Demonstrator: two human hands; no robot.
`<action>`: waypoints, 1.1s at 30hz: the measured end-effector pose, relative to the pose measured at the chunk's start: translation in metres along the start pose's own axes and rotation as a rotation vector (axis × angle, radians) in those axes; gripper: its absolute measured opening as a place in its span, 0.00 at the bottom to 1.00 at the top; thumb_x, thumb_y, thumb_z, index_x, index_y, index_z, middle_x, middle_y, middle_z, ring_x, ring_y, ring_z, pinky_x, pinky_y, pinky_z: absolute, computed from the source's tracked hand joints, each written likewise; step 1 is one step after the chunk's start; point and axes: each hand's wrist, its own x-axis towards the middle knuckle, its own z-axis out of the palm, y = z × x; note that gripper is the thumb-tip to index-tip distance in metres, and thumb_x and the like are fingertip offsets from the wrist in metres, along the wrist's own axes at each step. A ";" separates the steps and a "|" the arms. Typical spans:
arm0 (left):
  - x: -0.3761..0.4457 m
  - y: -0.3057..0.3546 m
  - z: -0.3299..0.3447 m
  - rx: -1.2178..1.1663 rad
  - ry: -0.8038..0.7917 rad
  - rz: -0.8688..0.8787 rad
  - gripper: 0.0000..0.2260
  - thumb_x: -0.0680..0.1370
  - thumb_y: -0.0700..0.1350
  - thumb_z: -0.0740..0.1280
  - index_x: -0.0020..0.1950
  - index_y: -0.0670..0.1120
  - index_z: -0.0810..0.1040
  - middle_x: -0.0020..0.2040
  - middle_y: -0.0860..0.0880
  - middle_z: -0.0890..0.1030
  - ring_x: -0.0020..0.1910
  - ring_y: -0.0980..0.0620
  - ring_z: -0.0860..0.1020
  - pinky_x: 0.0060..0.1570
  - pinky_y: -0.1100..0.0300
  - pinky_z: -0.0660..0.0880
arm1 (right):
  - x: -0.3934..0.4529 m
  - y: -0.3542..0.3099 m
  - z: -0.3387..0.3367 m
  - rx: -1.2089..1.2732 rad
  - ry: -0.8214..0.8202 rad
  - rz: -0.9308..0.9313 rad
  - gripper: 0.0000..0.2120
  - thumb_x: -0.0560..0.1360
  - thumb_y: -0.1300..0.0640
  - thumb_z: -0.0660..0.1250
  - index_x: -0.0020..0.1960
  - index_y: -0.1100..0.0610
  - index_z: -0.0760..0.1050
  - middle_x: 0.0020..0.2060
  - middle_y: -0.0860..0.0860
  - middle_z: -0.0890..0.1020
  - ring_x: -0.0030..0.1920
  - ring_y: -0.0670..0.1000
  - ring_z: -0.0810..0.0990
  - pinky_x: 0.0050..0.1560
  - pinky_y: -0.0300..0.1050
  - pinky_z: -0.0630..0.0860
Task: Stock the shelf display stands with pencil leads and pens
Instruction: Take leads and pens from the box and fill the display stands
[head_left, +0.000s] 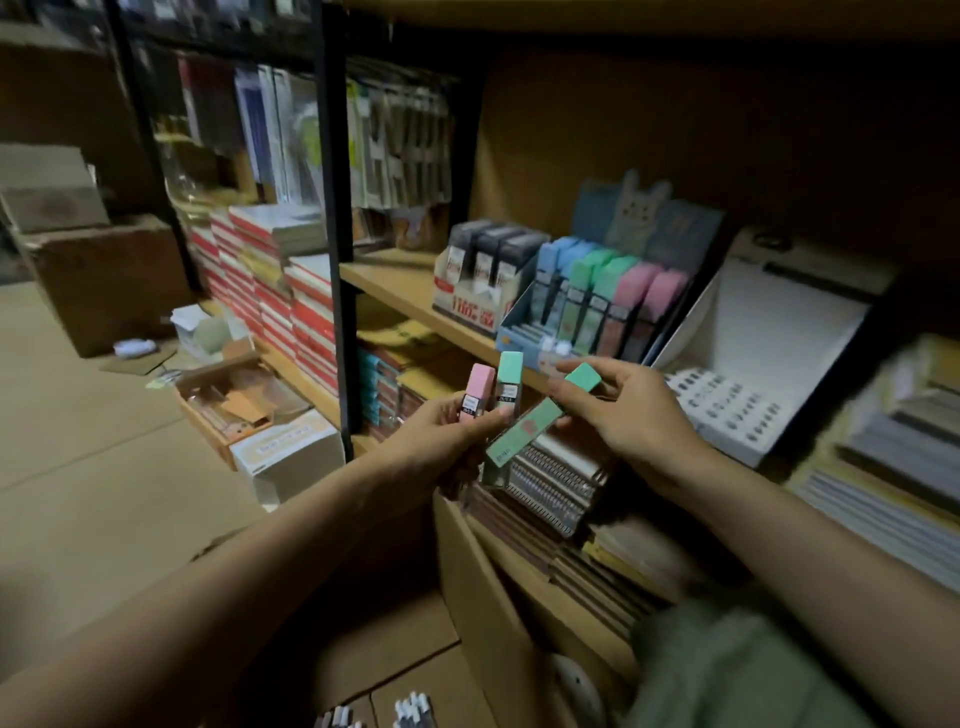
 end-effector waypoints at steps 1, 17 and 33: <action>0.005 0.005 0.004 0.017 0.011 0.011 0.12 0.78 0.52 0.67 0.54 0.45 0.79 0.35 0.50 0.82 0.26 0.58 0.73 0.22 0.67 0.66 | -0.003 -0.005 -0.011 0.029 -0.003 0.010 0.14 0.76 0.57 0.70 0.61 0.59 0.79 0.44 0.52 0.86 0.39 0.47 0.85 0.43 0.39 0.81; 0.070 0.036 0.017 -0.071 0.097 0.098 0.07 0.79 0.44 0.66 0.55 0.41 0.75 0.47 0.40 0.85 0.26 0.56 0.72 0.24 0.66 0.68 | 0.029 -0.059 -0.099 -0.503 0.419 -0.371 0.11 0.74 0.56 0.72 0.54 0.49 0.78 0.46 0.42 0.81 0.47 0.42 0.81 0.47 0.42 0.81; 0.088 0.043 -0.011 -0.020 0.161 0.147 0.09 0.78 0.46 0.68 0.52 0.41 0.78 0.35 0.48 0.76 0.31 0.54 0.72 0.34 0.61 0.69 | 0.092 -0.049 -0.031 -0.788 0.332 -0.461 0.13 0.73 0.57 0.73 0.57 0.56 0.80 0.52 0.51 0.83 0.50 0.49 0.79 0.53 0.44 0.76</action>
